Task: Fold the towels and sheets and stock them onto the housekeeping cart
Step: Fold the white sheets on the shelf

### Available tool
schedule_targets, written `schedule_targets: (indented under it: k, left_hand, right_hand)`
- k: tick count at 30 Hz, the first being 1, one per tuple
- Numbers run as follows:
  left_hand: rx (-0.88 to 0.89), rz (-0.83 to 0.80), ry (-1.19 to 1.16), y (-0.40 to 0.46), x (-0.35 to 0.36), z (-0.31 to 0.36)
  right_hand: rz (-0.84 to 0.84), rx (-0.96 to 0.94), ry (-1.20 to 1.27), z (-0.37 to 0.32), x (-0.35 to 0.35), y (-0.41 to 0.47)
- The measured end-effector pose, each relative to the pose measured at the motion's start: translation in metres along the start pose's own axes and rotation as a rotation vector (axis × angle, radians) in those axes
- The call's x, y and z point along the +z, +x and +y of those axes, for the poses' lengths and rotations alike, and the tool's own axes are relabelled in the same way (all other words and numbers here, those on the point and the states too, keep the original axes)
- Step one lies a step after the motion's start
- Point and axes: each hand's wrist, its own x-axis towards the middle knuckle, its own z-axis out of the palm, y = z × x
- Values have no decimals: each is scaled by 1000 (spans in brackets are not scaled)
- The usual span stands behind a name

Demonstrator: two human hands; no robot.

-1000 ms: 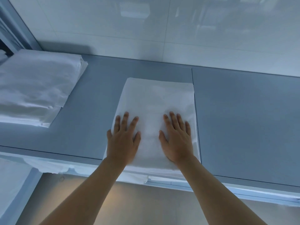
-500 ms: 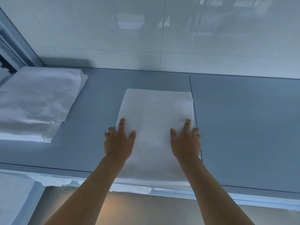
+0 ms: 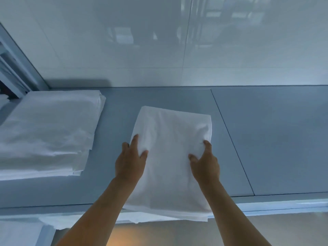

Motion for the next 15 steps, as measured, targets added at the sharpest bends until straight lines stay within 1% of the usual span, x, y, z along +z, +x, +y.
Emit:
schedule_targets:
  k: [5, 8, 12, 15]
  left_hand:
    - [-18, -85, 43, 0, -16, -41]
    - [-11, -126, 44, -8, -21, -58]
    - [-29, -100, 38, -10, -32, -84]
    - [-21, -76, -21, -7, -38, -97]
  right_hand:
    - [-34, 14, -87, -42, 31, -20]
    - [-53, 51, -91, -58, 41, -31]
    - [-65, 40, -76, -69, 58, -48]
    - [-54, 52, 12, -65, 66, -56]
